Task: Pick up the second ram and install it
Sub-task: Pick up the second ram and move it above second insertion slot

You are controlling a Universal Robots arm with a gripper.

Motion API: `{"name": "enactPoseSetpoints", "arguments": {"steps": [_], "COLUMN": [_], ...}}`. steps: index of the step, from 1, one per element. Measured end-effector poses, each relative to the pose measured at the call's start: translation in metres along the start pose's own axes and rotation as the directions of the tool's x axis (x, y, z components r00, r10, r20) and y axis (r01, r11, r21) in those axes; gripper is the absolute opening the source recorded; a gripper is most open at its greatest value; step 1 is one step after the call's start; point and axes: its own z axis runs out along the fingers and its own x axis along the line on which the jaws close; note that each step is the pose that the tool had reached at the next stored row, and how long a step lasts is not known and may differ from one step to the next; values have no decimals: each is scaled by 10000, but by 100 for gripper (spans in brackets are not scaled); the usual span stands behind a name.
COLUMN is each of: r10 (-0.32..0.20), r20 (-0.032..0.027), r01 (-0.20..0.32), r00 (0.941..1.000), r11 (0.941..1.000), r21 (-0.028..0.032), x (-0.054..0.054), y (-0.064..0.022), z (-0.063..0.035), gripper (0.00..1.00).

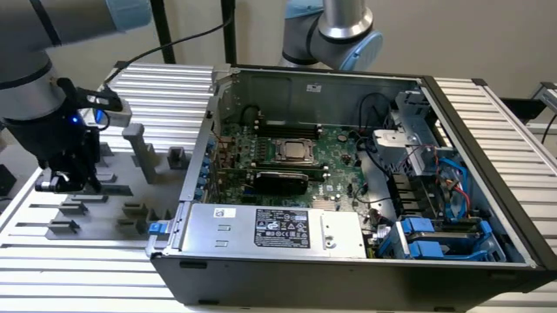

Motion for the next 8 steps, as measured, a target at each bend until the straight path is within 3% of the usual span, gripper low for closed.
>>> {"name": "enactPoseSetpoints", "arguments": {"steps": [8], "r10": [-1], "r20": [-1], "r01": [1], "r00": [10000], "r11": [10000], "r21": [-1], "x": [-3], "y": [2], "z": [-361], "gripper": [14]}}
